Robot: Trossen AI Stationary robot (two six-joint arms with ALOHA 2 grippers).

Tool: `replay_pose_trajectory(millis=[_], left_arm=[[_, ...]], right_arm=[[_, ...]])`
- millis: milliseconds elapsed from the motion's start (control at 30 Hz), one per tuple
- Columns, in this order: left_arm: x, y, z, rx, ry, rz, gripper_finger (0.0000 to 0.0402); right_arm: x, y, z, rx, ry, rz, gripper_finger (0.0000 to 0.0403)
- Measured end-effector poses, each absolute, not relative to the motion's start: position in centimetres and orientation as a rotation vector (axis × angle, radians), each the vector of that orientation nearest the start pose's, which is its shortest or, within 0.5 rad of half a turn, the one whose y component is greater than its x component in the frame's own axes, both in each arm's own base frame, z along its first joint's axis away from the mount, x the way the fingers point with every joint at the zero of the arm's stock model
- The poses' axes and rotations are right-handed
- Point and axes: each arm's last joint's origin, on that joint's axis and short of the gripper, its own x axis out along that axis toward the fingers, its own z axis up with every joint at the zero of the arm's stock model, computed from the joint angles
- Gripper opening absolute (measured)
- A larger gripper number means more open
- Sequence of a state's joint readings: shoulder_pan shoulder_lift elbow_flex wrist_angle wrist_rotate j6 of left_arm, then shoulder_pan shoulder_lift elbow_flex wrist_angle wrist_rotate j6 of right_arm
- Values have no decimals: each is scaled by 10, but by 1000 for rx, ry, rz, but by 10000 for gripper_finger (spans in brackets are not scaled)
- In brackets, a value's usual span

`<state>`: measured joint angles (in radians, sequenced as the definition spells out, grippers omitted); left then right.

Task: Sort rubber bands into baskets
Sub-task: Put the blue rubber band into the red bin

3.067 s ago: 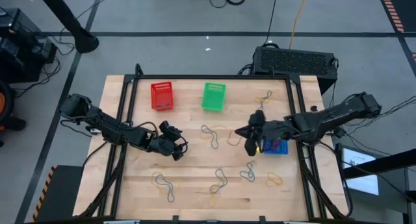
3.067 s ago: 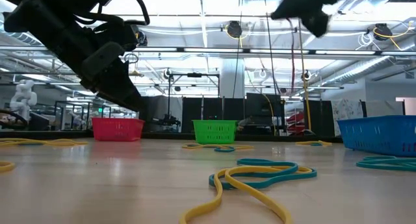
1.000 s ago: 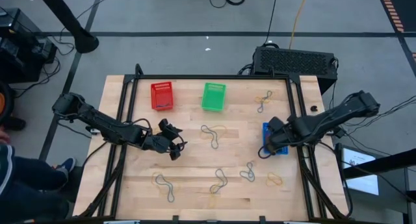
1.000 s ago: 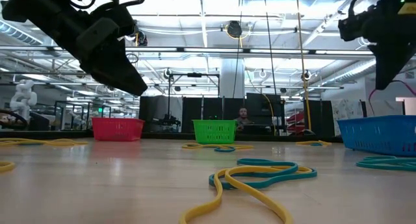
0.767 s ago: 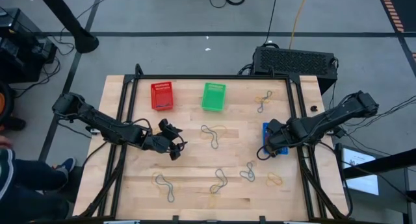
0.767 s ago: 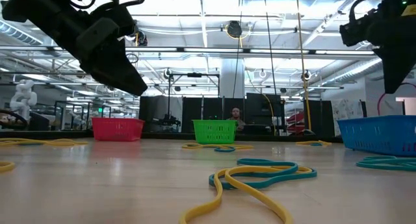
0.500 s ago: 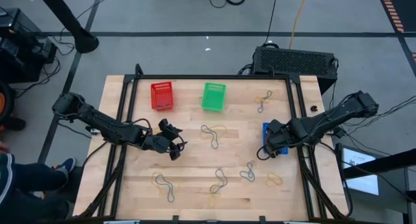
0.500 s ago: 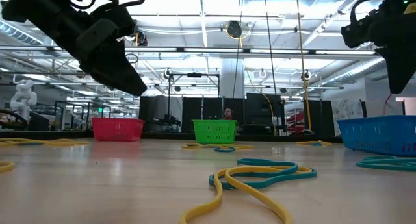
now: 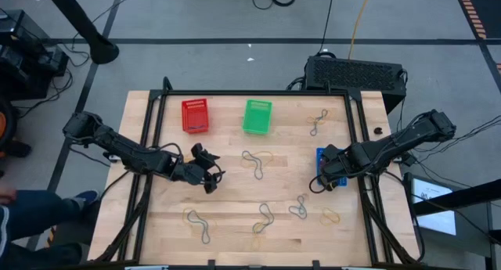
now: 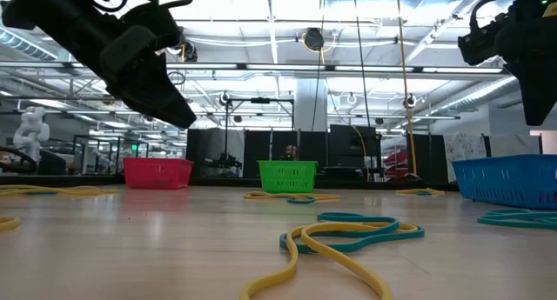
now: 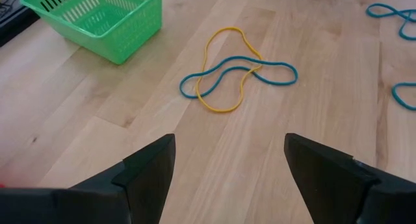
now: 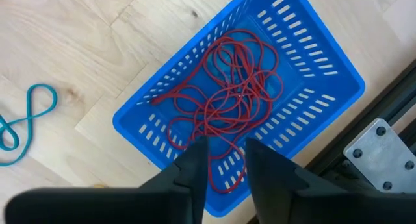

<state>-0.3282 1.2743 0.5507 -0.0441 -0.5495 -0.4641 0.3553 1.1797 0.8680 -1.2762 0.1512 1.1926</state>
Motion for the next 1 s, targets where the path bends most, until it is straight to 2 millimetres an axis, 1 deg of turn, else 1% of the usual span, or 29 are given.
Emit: replay_pose_trajectory(millis=[300, 500, 767, 867, 1000], left_arm=[[226, -61, 175, -121, 620, 360, 295], [226, -61, 175, -123, 622, 356, 295], [226, -61, 175, -122, 623, 356, 295], [225, -61, 175, -111, 627, 353, 295], [225, -61, 174, -91, 636, 349, 295]], right_arm=[[160, 55, 233, 552, 1374, -740, 124], [161, 56, 233, 602, 1396, -725, 125], [162, 55, 233, 566, 1410, -677, 126], [166, 51, 233, 573, 1384, -667, 126], [182, 46, 235, 581, 1286, -556, 126]])
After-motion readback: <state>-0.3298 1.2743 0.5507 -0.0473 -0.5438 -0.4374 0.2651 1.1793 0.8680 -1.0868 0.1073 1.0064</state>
